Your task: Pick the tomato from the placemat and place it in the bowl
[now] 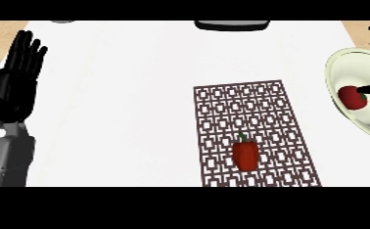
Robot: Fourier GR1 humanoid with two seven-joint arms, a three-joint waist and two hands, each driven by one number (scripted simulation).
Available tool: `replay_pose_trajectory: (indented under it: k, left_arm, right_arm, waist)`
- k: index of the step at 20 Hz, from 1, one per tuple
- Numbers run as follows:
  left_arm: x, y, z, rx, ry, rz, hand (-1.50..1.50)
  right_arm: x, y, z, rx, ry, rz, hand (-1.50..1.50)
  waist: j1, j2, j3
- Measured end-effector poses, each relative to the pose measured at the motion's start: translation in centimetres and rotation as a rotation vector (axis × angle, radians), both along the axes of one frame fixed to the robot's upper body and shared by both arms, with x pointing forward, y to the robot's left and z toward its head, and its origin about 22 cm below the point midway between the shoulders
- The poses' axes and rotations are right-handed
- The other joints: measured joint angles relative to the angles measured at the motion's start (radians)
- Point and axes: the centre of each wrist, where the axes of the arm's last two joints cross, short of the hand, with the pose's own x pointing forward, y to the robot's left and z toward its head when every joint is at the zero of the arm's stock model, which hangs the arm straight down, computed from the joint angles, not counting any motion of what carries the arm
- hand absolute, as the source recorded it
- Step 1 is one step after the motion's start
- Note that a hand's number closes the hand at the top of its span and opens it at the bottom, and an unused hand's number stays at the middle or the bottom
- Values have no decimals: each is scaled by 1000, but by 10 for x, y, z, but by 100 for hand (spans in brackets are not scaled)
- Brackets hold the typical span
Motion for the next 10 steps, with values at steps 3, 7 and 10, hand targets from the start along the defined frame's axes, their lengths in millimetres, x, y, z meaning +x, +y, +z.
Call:
replay_pose_trajectory:
  k: [3,7,10]
  left_arm:
    - [1,0,4,5,-2,3,0]
    - [0,-5,-1,3,-5,-4,0]
    - [-2,-8,-3,2,-5,-14,0]
  right_arm:
    - [-9,-21,13,74,-62,-83,-150]
    - [-28,-52,32,147,-108,-196,-150]
    - [-50,-76,41,203,-123,-260,-150]
  waist:
    - [2,1,0]
    - [9,6,1]
    - [14,9,2]
